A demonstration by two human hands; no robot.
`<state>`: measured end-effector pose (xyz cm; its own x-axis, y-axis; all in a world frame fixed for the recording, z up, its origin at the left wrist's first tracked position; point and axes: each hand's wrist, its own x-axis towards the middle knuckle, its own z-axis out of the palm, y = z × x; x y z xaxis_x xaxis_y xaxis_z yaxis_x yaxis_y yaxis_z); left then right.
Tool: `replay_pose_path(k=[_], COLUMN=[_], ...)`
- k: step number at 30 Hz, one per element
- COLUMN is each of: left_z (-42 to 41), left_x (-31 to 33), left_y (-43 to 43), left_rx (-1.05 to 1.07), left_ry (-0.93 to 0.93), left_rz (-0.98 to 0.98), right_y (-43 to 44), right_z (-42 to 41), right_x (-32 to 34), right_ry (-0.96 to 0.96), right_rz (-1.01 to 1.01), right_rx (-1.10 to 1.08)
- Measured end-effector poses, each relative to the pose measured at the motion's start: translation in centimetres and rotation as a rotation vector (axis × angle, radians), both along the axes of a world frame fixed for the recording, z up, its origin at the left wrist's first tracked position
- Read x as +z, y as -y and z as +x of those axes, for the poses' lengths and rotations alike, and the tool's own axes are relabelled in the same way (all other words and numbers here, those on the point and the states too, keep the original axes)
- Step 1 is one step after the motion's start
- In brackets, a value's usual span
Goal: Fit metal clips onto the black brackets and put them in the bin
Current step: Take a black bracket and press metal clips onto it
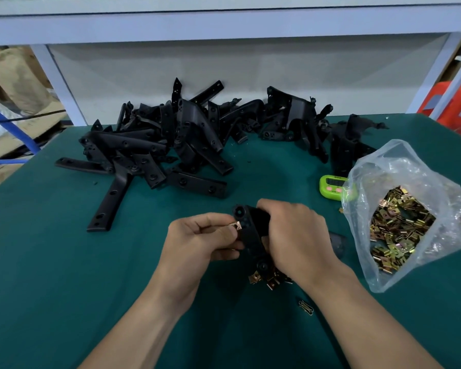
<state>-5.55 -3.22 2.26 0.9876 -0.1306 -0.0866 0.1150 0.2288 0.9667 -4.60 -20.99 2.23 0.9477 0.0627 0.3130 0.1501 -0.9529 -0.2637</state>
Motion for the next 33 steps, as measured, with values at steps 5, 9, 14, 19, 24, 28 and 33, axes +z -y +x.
replay_pose_path(k=[5,9,14,19,24,28,33], left_z=[-0.1,-0.2,-0.1,0.4,0.7,0.6,0.1], left_x=[0.1,0.3,0.3,0.3,-0.2,-0.4,-0.3], left_y=[0.0,0.0,0.3,-0.3,-0.2,0.3,1.8], left_rx=[-0.02,-0.027,-0.031,-0.107,-0.152,-0.097,0.142], left_ry=[0.002,0.02,0.028,-0.083,-0.057,0.003,0.19], left_rz=[0.05,0.077,0.101,-0.126,-0.167,-0.1,0.401], right_y=[-0.3,-0.9,-1.4,-1.2,-1.1,-0.9,0.5], right_z=[0.0,-0.2,-0.5,-0.4,-0.5,-0.4,0.1], right_x=[0.4,0.8,0.8,0.6,0.5,0.5,0.6], right_ry=[0.02,0.024,-0.015,-0.041,-0.065,-0.039,0.022], right_rz=[-0.111,-0.174,-0.168,-0.007,0.066,0.072,0.125], right_rx=[-0.048,-0.058,-0.037,-0.022,-0.027,-0.033,-0.145])
